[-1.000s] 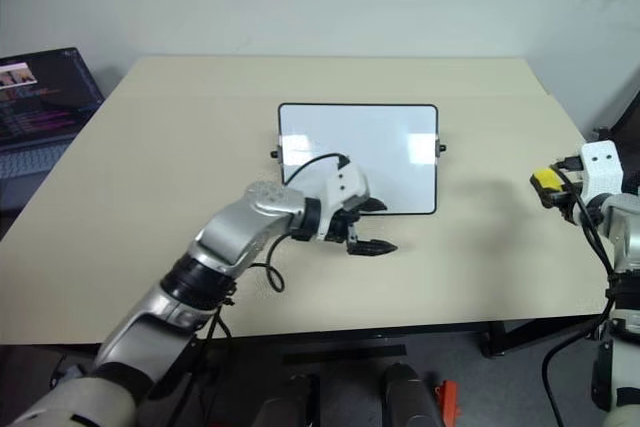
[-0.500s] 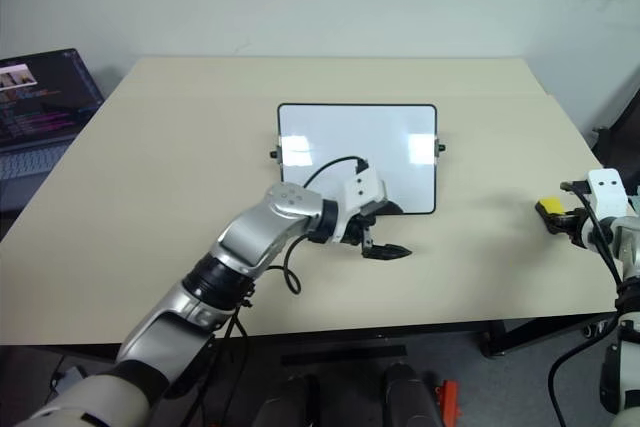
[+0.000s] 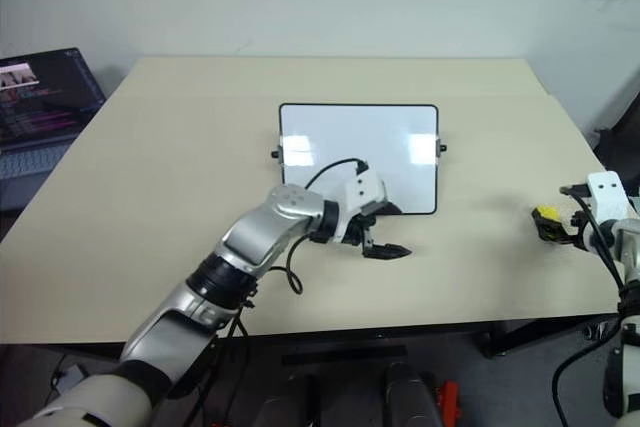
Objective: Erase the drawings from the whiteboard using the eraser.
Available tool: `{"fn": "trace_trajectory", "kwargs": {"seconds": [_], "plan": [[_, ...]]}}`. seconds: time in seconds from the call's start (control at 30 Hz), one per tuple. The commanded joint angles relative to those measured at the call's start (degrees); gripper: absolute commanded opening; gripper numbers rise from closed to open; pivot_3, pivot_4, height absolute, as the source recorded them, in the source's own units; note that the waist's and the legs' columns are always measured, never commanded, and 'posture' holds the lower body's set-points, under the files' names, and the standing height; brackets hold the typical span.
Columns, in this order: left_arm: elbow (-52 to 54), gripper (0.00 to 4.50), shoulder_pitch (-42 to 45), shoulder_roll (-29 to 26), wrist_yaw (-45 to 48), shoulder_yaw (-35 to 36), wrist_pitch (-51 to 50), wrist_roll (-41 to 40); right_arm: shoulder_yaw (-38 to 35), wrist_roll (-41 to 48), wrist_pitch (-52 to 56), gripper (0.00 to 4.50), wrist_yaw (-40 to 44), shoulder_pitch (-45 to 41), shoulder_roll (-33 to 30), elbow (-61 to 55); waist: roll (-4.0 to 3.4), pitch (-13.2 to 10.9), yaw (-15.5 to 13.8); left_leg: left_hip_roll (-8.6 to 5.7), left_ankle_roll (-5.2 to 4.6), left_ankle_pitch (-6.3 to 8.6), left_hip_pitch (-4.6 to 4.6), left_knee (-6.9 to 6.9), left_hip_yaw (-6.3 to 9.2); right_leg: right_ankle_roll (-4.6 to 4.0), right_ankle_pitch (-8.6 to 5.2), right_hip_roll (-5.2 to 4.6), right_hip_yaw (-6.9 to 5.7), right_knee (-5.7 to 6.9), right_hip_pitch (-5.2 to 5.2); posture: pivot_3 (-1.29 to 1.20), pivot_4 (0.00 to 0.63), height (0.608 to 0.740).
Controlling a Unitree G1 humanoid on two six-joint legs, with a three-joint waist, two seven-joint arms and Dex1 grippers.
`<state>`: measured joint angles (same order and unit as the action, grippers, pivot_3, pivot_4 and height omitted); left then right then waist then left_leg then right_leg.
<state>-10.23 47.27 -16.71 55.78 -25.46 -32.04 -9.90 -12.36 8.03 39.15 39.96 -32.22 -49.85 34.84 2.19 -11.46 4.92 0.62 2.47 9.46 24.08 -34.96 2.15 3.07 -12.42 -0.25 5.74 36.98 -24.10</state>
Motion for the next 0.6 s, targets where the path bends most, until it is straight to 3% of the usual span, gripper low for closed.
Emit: {"fn": "trace_trajectory", "kwargs": {"seconds": [0.03,0.23,0.43,0.6], "plan": [[0.71,4.5,1.13,-0.67,-0.26,3.4,0.81,-0.32,-3.27,1.7,0.75,4.45,-0.07,0.61,-3.08,-7.02,-0.02,0.01,0.12,0.0,0.0,0.0,0.0,0.0,0.0,0.0,0.0,0.0,0.0,0.0,0.0,0.0,0.15,0.74],[7.12,4.5,0.21,-1.67,-5.85,16.02,-1.56,-5.96,-7.81,9.1,2.77,4.45,-0.52,-0.08,0.68,-24.92,-0.07,-0.02,0.64,0.07,0.0,0.0,-0.11,0.0,0.03,0.12,0.07,0.06,-0.02,0.11,0.01,0.0,0.15,0.74],[17.25,4.5,-1.65,-9.06,-14.87,27.21,-11.35,-7.3,-6.64,8.47,-7.38,4.45,-8.21,-3.11,12.74,-21.49,0.02,-0.02,0.53,0.08,0.0,0.0,-0.1,0.0,0.02,0.15,0.09,0.05,-0.02,0.06,0.05,0.0,0.15,0.74],[14.06,4.5,-1.13,-10.99,-24.08,34.16,-8.58,-4.24,-5.95,8.27,-13.95,4.45,-11.55,-3.32,18.26,-18.57,-0.06,-0.02,-0.32,0.05,0.0,0.0,-0.01,0.01,0.08,0.3,0.18,0.03,-0.1,-0.01,0.05,0.0,0.15,0.74]]}}
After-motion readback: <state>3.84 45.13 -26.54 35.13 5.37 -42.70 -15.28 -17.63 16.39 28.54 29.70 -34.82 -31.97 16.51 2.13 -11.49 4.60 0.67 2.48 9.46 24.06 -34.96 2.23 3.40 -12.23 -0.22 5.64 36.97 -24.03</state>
